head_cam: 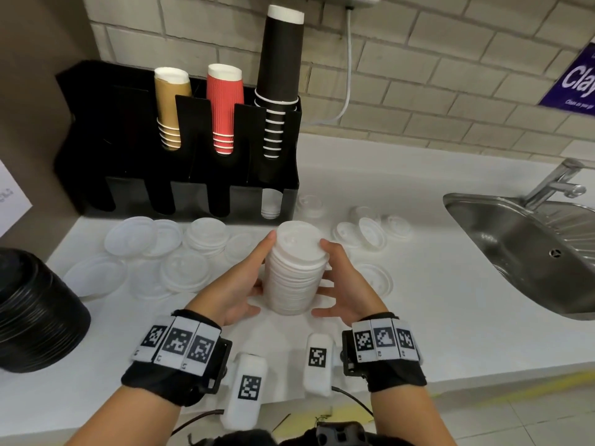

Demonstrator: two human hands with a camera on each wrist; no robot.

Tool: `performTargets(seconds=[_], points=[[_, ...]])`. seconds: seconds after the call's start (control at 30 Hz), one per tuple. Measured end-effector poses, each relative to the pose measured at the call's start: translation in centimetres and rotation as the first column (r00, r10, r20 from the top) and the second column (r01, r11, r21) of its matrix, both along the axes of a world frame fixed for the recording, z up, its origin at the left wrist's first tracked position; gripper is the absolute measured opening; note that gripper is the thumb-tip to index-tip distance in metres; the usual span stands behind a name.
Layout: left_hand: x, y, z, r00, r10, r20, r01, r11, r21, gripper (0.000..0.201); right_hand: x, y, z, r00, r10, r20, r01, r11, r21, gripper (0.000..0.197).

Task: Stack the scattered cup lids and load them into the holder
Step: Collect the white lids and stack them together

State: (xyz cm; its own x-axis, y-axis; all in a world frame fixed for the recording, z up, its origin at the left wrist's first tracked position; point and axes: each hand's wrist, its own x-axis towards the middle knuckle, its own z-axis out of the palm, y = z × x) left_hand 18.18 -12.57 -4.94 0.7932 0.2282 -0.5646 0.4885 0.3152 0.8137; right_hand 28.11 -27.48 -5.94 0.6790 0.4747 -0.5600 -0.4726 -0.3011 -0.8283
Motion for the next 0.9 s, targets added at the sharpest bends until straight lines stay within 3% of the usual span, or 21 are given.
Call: performTargets(seconds=[0.13, 0.33, 0.53, 0.73, 0.9], points=[[0.4, -0.4, 0.1, 0.999, -0.04, 0.026, 0.04, 0.999, 0.017, 0.085, 0.0, 0.1, 0.1, 0.998, -0.033, -0.061, 0.034, 0.999, 0.021, 0.058], [0.9, -0.5, 0.1, 0.997, -0.027, 0.074, 0.025, 0.999, 0.026, 0.048, 0.2, 0.2, 0.0, 0.99, -0.041, -0.135, 0.049, 0.997, 0.061, 0.054], [1.3, -0.7, 0.1, 0.992, -0.022, 0.124, 0.024, 1.0, -0.019, 0.049, 0.4, -0.1, 0.8, 0.994, -0.031, -0.106, 0.041, 0.995, 0.095, 0.071], [1.7, 0.1, 0.7, 0.968, 0.041, 0.249, -0.04, 0.999, -0.009, 0.055, 1.1, 0.9, 3.4, 0.999, 0.029, -0.036, -0.023, 0.987, 0.157, 0.072], [1.0, 1.8, 1.3, 0.947, 0.085, 0.311, -0.034, 0.985, -0.167, 0.051, 1.3, 3.5, 5.5, 0.987, 0.161, 0.027, -0.163, 0.978, 0.127, 0.087]])
